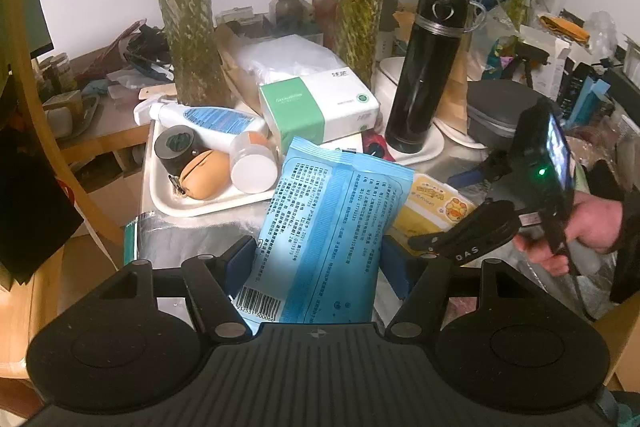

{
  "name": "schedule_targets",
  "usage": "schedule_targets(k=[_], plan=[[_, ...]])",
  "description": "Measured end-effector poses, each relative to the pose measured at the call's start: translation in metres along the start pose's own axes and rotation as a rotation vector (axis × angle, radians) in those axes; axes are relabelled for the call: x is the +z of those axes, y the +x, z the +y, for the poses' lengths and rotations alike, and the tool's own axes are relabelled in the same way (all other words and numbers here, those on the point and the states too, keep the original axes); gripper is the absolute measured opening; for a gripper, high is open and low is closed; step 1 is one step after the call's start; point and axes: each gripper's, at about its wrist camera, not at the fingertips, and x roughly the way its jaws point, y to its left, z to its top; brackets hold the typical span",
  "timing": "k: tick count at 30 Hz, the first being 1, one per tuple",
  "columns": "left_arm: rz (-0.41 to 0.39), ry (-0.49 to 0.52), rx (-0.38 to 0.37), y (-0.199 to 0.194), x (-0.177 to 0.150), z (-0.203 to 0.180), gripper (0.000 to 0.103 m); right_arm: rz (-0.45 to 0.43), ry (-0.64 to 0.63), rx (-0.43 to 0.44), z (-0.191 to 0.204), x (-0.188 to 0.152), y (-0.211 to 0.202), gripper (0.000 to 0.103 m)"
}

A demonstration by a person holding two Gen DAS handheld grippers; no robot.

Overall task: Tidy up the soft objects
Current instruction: 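Grasp the yellow duck Wipes pack with the right tool while the left tool holds the blue packet, then carry both packs to the box and open both tools to drop them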

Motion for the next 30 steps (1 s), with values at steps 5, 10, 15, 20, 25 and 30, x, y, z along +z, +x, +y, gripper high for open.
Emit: schedule_targets(k=[5,10,15,20,25,30], plan=[[0.005,-0.024,0.0,0.0,0.001,0.005,0.066,0.003,0.01,0.01,0.004,0.001,-0.005,0.07],[0.012,-0.018,0.012,-0.003,-0.001,0.003,0.066,-0.011,0.014,0.011,0.0,0.002,-0.019,0.065],[0.014,-0.018,0.043,-0.01,-0.003,0.003,0.066,-0.045,0.018,0.008,-0.003,0.007,-0.054,0.065],[0.015,-0.038,0.068,-0.022,-0.008,0.003,0.066,-0.084,0.017,-0.016,-0.002,0.009,-0.103,0.065],[-0.003,-0.046,0.083,-0.046,-0.01,0.0,0.066,-0.116,0.056,-0.034,-0.005,0.002,-0.152,0.065],[-0.026,-0.024,0.088,-0.073,-0.011,-0.01,0.066,-0.139,0.085,-0.065,-0.001,-0.01,-0.197,0.065]])
